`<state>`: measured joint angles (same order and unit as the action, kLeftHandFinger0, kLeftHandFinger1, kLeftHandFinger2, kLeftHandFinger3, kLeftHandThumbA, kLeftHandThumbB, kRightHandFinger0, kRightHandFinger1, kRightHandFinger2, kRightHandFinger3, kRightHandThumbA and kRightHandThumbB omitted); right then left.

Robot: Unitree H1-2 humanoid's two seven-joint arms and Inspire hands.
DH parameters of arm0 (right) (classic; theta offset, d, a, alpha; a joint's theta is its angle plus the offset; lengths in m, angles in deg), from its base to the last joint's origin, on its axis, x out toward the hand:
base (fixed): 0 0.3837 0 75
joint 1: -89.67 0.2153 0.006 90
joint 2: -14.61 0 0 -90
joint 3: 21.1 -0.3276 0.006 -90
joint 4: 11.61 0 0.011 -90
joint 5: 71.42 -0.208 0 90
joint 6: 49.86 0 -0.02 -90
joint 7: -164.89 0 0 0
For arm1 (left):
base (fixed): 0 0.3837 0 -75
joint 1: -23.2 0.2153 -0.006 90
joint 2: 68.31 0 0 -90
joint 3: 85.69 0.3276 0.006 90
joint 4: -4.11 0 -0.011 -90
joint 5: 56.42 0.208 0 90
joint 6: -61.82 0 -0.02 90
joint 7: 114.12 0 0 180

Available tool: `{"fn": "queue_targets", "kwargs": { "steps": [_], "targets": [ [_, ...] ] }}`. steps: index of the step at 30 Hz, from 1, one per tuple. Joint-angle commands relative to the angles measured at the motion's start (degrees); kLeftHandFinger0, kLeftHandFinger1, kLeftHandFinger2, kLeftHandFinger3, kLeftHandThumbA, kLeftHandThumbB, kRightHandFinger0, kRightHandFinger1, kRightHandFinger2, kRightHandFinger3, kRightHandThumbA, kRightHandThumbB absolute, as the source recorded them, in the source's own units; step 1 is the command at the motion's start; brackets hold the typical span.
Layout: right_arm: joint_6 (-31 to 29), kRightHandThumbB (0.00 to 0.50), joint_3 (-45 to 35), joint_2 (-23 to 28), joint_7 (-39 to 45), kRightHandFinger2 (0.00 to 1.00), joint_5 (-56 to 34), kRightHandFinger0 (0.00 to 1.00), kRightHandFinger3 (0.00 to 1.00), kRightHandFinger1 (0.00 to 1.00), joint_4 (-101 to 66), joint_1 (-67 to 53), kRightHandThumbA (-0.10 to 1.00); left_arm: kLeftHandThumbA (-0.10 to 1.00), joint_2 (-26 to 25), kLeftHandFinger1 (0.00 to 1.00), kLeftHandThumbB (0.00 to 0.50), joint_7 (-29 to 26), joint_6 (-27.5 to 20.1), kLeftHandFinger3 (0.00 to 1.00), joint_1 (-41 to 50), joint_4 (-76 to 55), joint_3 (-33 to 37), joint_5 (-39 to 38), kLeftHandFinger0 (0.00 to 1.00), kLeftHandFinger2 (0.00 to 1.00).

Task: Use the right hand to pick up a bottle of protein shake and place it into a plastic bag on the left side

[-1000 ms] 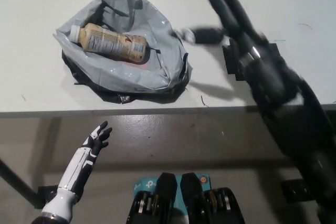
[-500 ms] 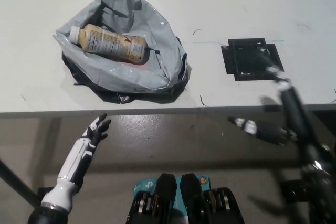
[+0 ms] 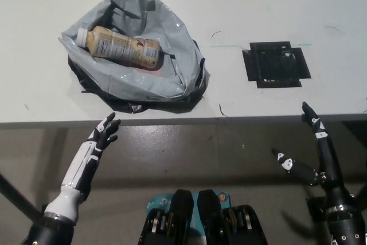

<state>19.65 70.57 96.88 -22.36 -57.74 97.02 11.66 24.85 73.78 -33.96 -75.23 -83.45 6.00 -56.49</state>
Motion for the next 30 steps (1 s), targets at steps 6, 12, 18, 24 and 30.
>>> {"fn": "queue_targets", "kwargs": {
  "steps": [6, 12, 18, 24, 30],
  "targets": [
    [-6.36, 0.276, 2.11, -0.06, 2.57, 1.00, -2.46, 1.00, 1.00, 1.00, 1.03, -0.92, 0.73, 1.00, -0.52, 1.00, 0.178, 0.56, -3.61, 1.00, 2.09, -0.61, -0.38, -0.37, 1.00, 1.00],
    [-6.43, 0.268, 5.15, -0.36, 3.02, 1.00, -0.12, 1.00, 1.00, 1.00, -0.79, -4.40, 0.70, 1.00, -0.31, 1.00, 0.194, 0.47, -3.34, 1.00, 4.14, -0.68, 0.16, 0.30, 1.00, 1.00],
    [-6.44, 0.267, 7.79, -0.46, 2.32, 1.00, 1.73, 1.00, 1.00, 1.00, -2.13, -5.85, 0.73, 1.00, -0.56, 1.00, 0.211, 0.95, -1.85, 1.00, 4.85, -1.28, 0.02, -0.70, 1.00, 1.00],
    [-6.44, 0.270, 8.81, -0.16, 2.18, 1.00, 1.61, 1.00, 1.00, 1.00, -3.52, -7.30, 0.76, 1.00, -0.56, 1.00, 0.207, 1.03, -3.35, 1.00, 5.70, -0.70, 0.33, -0.42, 1.00, 1.00],
    [-6.44, 0.265, 8.80, -0.14, 2.16, 1.00, 1.15, 1.00, 1.00, 1.00, -2.99, -6.51, 0.74, 1.00, -0.70, 1.00, 0.221, 0.65, -2.45, 1.00, 5.49, -1.07, 0.01, -0.20, 1.00, 1.00]
  ]
}}
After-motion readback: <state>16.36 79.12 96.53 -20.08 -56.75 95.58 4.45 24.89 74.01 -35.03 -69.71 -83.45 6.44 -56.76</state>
